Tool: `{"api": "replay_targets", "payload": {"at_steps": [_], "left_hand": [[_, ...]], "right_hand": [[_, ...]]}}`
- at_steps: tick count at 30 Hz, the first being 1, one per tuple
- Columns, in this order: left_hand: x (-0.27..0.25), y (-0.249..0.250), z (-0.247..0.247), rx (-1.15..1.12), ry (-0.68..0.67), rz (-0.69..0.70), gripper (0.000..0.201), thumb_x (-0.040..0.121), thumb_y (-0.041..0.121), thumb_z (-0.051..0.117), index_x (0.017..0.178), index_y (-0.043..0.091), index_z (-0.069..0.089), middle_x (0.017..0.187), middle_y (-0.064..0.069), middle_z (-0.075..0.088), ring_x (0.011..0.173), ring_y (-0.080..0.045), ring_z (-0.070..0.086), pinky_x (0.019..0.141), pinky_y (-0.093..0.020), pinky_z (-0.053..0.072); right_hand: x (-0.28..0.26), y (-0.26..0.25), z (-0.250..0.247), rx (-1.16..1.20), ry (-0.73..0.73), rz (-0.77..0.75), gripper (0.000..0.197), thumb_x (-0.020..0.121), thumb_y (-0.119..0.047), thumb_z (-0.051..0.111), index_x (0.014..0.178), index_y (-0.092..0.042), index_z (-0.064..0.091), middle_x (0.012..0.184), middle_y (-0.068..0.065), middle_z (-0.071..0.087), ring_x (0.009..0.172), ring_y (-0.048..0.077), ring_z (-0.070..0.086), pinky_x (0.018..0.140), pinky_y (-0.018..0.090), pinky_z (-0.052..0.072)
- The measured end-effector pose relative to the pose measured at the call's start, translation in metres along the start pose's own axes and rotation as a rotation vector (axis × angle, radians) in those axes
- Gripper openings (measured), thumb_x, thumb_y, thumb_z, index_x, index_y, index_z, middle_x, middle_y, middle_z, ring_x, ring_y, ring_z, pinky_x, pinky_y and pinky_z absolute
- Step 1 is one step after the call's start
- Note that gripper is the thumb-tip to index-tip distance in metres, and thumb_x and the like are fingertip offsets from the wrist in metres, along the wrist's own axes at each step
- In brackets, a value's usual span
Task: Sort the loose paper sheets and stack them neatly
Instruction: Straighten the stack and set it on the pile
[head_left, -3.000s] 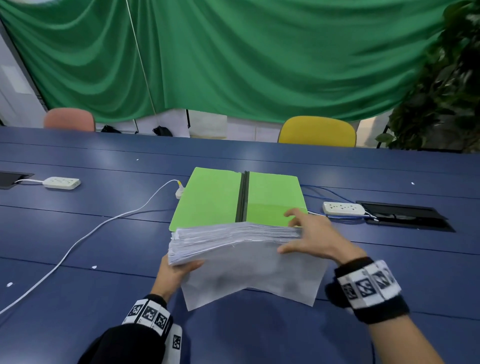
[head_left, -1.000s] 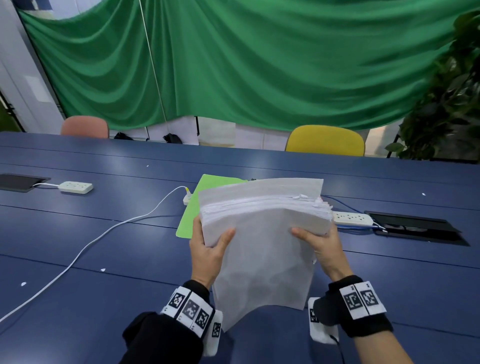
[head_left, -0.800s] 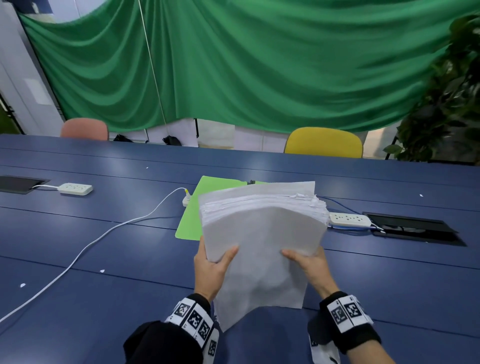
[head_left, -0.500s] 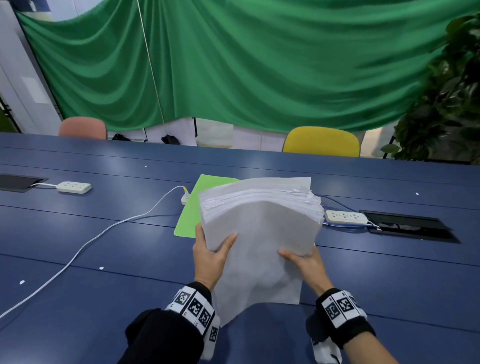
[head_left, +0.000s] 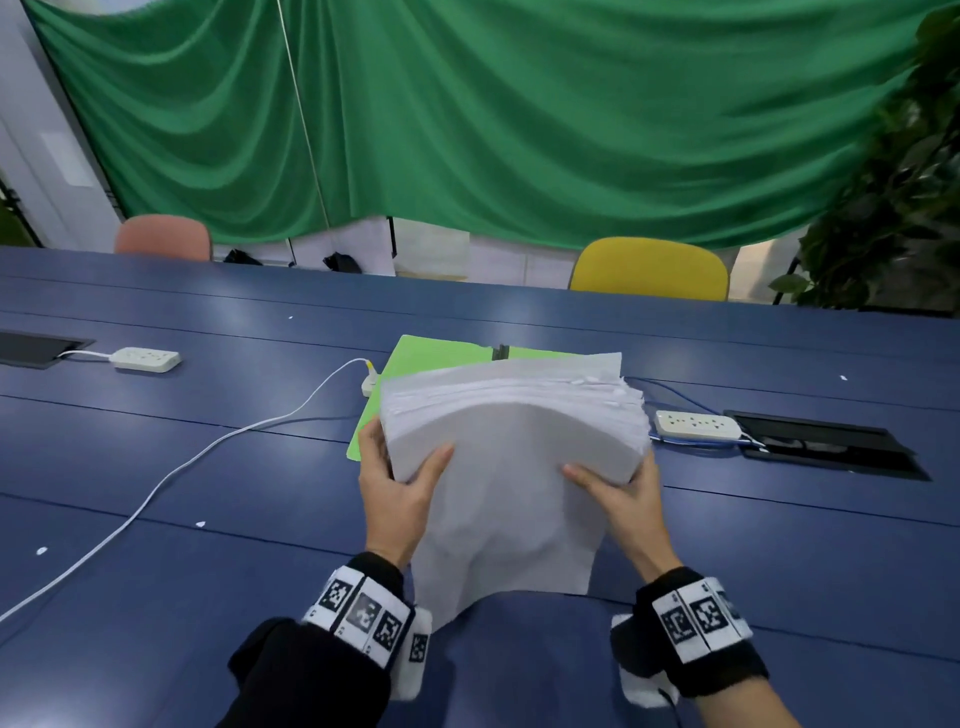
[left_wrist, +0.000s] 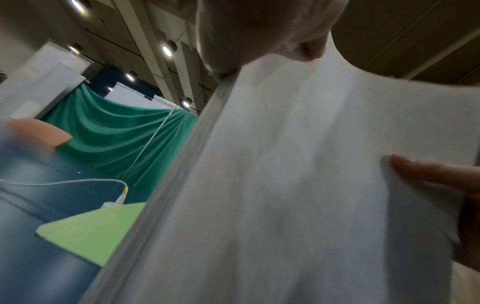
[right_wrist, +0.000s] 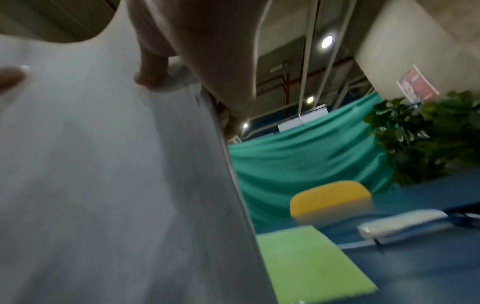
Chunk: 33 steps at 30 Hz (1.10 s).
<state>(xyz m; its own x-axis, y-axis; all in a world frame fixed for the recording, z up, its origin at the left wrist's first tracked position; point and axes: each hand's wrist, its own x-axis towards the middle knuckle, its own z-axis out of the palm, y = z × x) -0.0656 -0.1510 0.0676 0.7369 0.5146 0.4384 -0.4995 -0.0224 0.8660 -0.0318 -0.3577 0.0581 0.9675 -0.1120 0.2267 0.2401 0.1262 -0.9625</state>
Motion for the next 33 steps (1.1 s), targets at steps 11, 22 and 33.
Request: {"api": "replay_targets", "payload": {"at_steps": [11, 22, 33], "left_hand": [[0.037, 0.031, 0.001, 0.321, -0.145, 0.274, 0.024, 0.076, 0.039, 0.061, 0.090, 0.019, 0.063, 0.096, 0.010, 0.061, 0.095, 0.008, 0.055, 0.088, -0.011, 0.040], [0.036, 0.032, -0.006, 0.129, -0.188, 0.135, 0.055, 0.069, 0.035, 0.066, 0.119, 0.021, 0.047, 0.105, 0.002, 0.060, 0.100, 0.002, 0.055, 0.086, -0.006, 0.039], [-0.023, -0.047, -0.008, 0.196, 0.026, -0.281, 0.039, 0.072, 0.009, 0.078, 0.106, 0.016, 0.062, 0.094, 0.010, 0.069, 0.082, 0.001, 0.066, 0.071, -0.007, 0.050]], "right_hand": [[0.033, -0.082, 0.006, -0.745, -0.171, -0.339, 0.072, 0.062, -0.032, 0.084, 0.127, -0.021, 0.054, 0.107, -0.005, 0.047, 0.098, 0.003, 0.044, 0.090, 0.012, 0.033], [0.034, -0.082, -0.011, -0.372, -0.356, -0.054, 0.098, 0.051, -0.036, 0.085, 0.135, -0.040, 0.034, 0.125, -0.006, 0.053, 0.115, 0.008, 0.052, 0.096, 0.019, 0.041], [0.001, 0.041, -0.002, -0.110, -0.110, 0.239, 0.029, 0.068, 0.002, 0.077, 0.086, -0.016, 0.064, 0.078, -0.010, 0.069, 0.064, -0.002, 0.065, 0.059, 0.009, 0.050]]}}
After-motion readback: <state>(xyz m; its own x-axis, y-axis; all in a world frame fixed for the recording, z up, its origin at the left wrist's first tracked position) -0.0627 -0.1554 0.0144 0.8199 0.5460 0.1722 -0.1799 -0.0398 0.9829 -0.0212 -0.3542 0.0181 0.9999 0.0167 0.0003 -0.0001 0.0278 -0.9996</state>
